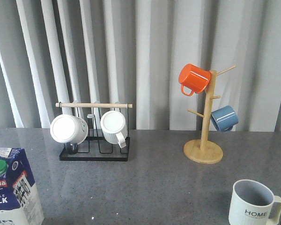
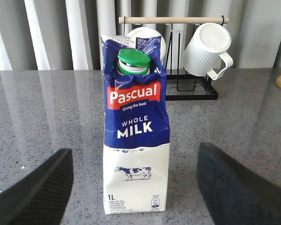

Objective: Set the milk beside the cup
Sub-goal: 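Move the right gripper down toward the white HOME mug's handle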

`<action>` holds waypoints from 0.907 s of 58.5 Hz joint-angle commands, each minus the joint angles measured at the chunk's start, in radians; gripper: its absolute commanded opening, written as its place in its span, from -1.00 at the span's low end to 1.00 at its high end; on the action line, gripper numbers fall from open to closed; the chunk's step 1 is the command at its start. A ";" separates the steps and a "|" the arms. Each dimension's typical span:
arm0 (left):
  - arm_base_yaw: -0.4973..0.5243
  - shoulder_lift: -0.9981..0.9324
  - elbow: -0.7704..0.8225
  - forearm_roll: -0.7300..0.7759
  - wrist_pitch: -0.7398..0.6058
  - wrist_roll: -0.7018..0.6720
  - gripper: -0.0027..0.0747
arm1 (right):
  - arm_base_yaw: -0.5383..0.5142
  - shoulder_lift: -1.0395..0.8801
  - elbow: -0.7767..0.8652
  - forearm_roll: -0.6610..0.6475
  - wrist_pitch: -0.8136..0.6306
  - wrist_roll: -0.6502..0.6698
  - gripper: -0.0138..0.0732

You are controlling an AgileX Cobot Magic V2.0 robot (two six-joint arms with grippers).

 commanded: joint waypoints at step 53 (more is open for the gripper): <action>-0.006 0.007 -0.035 -0.007 -0.074 -0.011 0.46 | -0.112 0.463 -0.013 0.073 -0.529 -0.021 0.52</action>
